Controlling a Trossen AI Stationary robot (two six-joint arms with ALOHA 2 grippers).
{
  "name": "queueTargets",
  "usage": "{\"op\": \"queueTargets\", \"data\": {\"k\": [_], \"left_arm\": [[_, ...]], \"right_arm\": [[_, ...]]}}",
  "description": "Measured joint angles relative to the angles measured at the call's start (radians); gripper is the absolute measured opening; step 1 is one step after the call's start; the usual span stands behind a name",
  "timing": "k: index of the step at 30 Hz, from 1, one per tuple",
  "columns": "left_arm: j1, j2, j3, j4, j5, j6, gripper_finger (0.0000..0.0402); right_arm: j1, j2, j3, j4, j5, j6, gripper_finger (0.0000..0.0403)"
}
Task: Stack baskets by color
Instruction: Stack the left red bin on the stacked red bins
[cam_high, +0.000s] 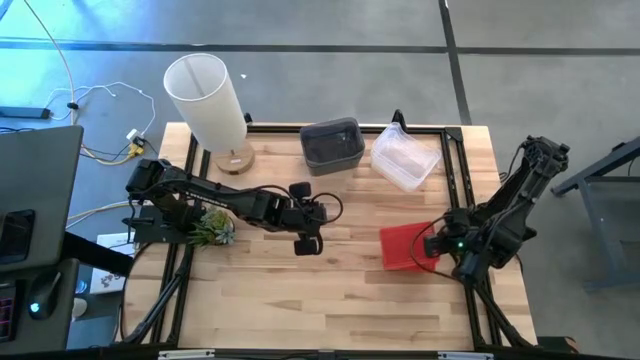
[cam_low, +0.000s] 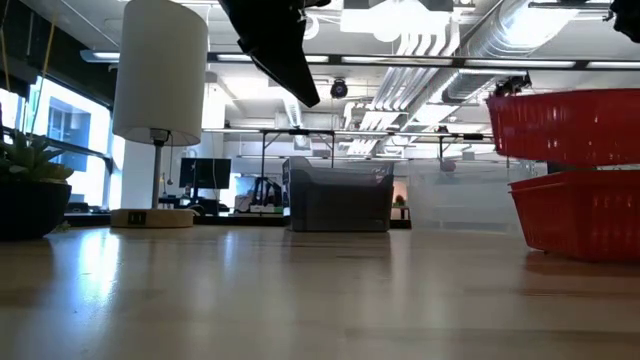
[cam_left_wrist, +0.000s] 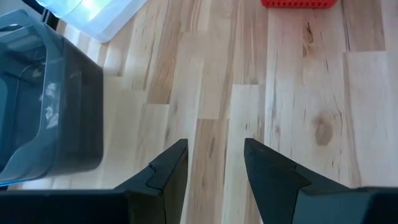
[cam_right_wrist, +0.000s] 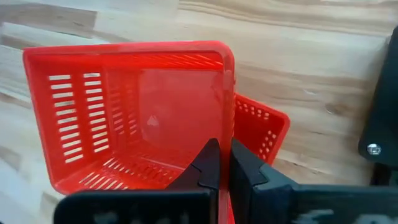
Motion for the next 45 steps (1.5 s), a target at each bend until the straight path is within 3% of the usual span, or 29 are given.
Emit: {"op": "queueTargets", "data": {"k": [8,38,45], "left_arm": [[0.0,0.0,0.0,0.0,0.0,-0.015,0.0145],[0.001,0.0,0.0,-0.013,0.001,-0.015,0.0145],[0.001,0.0,0.0,-0.021,0.002,-0.015,0.0145]], "right_arm": [[0.0,-0.003,0.089,-0.147,-0.07,-0.008,0.0],[-0.098,0.211,0.081,-0.001,-0.239,0.011,0.0001],[-0.098,0.222,0.081,-0.026,-0.257,0.007,0.0036]]}}
